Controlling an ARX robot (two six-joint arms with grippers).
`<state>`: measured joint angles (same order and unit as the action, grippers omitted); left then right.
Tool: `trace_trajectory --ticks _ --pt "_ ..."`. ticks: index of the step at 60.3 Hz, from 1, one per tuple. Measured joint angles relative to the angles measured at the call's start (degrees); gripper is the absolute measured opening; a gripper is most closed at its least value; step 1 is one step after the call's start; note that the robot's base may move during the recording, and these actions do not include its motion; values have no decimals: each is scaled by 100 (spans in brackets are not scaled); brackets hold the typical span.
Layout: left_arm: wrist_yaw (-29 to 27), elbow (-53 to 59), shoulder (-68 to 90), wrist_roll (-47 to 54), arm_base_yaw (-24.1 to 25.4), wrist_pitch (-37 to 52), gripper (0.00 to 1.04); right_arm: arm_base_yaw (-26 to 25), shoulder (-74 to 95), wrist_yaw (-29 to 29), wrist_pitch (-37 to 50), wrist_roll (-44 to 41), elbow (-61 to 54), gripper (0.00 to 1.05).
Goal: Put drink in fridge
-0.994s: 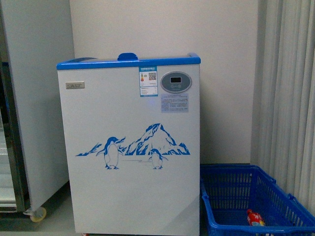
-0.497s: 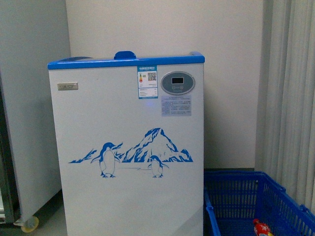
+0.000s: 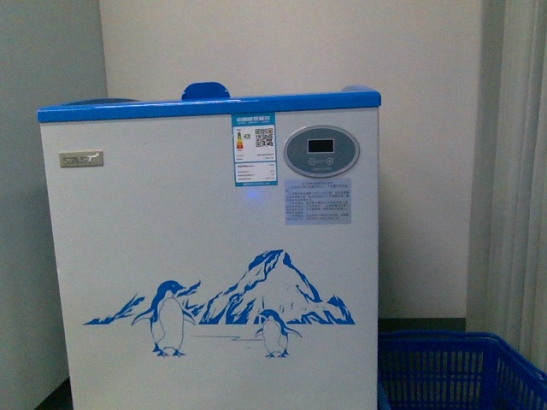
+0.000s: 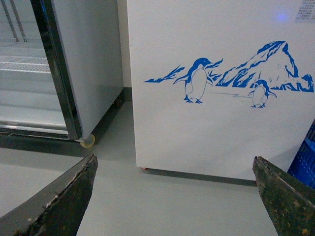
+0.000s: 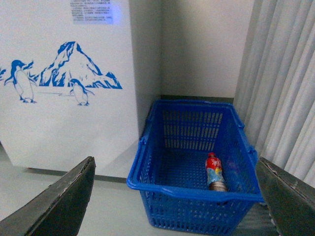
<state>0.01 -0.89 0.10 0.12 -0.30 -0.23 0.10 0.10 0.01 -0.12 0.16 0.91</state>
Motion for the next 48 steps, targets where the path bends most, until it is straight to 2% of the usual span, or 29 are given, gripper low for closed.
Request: trace_trajectory --ticks 48 --pt "2 0 0 0 0 0 97 0 0 -2 2 0 0 97"
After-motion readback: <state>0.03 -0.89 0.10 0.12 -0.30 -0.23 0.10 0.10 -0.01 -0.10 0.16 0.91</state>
